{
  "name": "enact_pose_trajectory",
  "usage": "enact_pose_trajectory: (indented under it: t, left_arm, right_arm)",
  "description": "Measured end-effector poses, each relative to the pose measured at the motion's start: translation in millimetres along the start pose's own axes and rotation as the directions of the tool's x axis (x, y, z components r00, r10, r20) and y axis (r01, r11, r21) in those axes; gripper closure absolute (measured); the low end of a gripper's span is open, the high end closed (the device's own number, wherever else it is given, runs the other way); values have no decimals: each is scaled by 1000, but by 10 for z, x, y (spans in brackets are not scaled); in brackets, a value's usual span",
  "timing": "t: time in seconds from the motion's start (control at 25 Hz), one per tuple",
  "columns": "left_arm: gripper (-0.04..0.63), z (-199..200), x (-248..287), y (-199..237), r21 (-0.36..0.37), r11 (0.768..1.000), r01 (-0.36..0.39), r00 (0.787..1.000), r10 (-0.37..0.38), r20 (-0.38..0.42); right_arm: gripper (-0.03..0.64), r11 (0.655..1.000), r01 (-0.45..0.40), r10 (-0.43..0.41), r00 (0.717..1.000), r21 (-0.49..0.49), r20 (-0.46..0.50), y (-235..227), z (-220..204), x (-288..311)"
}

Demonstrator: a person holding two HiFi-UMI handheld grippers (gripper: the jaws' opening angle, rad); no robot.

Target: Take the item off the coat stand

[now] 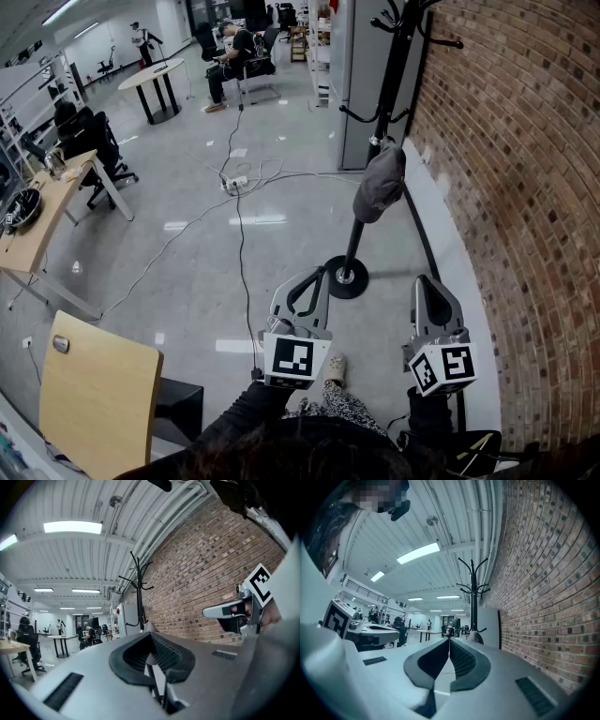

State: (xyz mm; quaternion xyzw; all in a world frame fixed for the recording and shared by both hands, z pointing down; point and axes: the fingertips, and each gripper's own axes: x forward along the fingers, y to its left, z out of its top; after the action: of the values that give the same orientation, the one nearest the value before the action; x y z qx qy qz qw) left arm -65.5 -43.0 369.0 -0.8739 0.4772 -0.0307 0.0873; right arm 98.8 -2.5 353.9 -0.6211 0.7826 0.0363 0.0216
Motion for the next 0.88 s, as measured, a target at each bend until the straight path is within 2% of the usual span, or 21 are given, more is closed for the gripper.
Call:
enact_pose_trajectory:
  t: [0.88]
  left_arm:
    - [588, -213, 1231, 389, -20, 998, -55, 998, 54, -34]
  right_arm:
    - [606, 999, -48, 48, 998, 11, -30, -664, -252, 1224]
